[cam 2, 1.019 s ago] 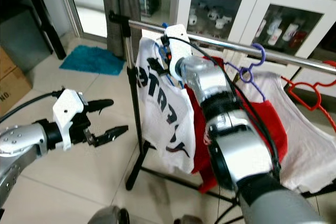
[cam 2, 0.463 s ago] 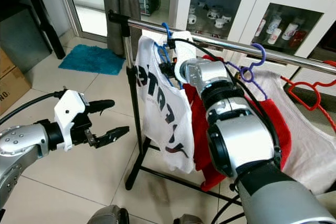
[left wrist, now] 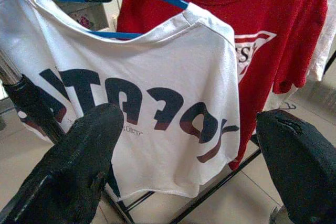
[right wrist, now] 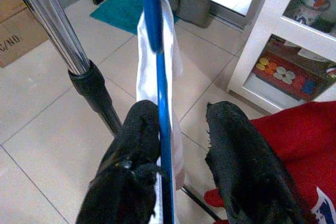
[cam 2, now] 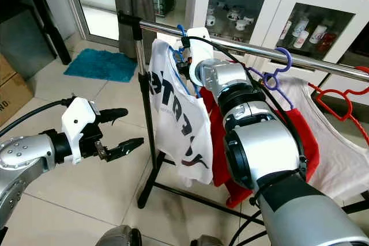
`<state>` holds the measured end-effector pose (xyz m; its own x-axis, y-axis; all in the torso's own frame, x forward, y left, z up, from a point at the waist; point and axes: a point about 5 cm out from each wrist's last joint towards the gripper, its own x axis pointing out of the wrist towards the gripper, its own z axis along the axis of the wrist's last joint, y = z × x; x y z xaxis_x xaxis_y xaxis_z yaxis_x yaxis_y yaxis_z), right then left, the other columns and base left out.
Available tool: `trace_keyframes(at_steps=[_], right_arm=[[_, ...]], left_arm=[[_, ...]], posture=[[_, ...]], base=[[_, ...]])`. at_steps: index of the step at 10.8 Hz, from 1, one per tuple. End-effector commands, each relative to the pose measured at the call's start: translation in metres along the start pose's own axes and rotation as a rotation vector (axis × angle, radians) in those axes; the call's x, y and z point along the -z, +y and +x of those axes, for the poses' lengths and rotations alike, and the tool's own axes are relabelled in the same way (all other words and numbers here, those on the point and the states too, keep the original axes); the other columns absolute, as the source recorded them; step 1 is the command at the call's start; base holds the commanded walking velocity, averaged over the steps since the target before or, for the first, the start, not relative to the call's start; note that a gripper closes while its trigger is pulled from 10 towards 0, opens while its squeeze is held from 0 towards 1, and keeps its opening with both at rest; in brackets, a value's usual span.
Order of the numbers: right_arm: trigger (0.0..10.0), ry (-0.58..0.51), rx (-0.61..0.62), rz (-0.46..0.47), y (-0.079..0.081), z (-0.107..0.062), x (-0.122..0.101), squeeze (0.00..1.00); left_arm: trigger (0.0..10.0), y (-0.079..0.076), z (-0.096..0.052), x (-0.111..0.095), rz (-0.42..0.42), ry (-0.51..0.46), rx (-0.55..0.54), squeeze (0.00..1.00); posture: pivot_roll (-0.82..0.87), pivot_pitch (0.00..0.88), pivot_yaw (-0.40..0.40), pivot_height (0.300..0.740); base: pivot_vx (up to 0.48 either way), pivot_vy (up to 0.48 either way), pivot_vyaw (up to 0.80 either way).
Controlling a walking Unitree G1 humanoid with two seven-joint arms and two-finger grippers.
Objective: Hang hanger
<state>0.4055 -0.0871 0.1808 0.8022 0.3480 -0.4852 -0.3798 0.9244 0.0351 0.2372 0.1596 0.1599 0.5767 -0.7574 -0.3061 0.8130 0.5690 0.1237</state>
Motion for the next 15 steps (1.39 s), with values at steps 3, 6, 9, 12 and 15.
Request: trace_keyframes(at_steps=[3, 6, 9, 12, 15], right_arm=[[0.0, -0.017, 0.011, -0.041, 0.001, -0.001, -0.008, 0.00], [0.0, -0.022, 0.013, -0.035, 0.001, 0.000, -0.007, 0.00], [0.0, -0.053, -0.009, -0.024, -0.003, -0.001, -0.007, 0.00], [0.0, -0.089, -0.020, -0.003, -0.011, -0.004, -0.006, 0.00], [0.0, -0.154, -0.034, -0.021, -0.032, -0.021, -0.016, 0.00]], left_arm=[[10.0, -0.001, 0.003, -0.003, 0.016, -0.003, 0.021, 0.00], [10.0, 0.000, 0.003, -0.003, 0.019, -0.003, 0.024, 0.00], [10.0, 0.004, 0.005, -0.006, 0.029, -0.013, 0.019, 0.00], [10.0, 0.014, 0.009, -0.014, 0.040, -0.059, -0.018, 0.00], [10.0, 0.019, 0.025, -0.021, 0.024, -0.136, -0.121, 0.00]], posture=[[0.02, 0.000, -0.050, 0.740], [0.02, 0.000, -0.047, 0.740], [0.02, 0.000, -0.034, 0.740], [0.01, 0.000, -0.012, 0.740], [0.00, 0.000, -0.018, 0.740]], base=[[0.000, 0.000, 0.00], [0.000, 0.000, 0.00], [0.000, 0.000, 0.00], [0.000, 0.000, 0.00], [0.000, 0.000, 0.00]])
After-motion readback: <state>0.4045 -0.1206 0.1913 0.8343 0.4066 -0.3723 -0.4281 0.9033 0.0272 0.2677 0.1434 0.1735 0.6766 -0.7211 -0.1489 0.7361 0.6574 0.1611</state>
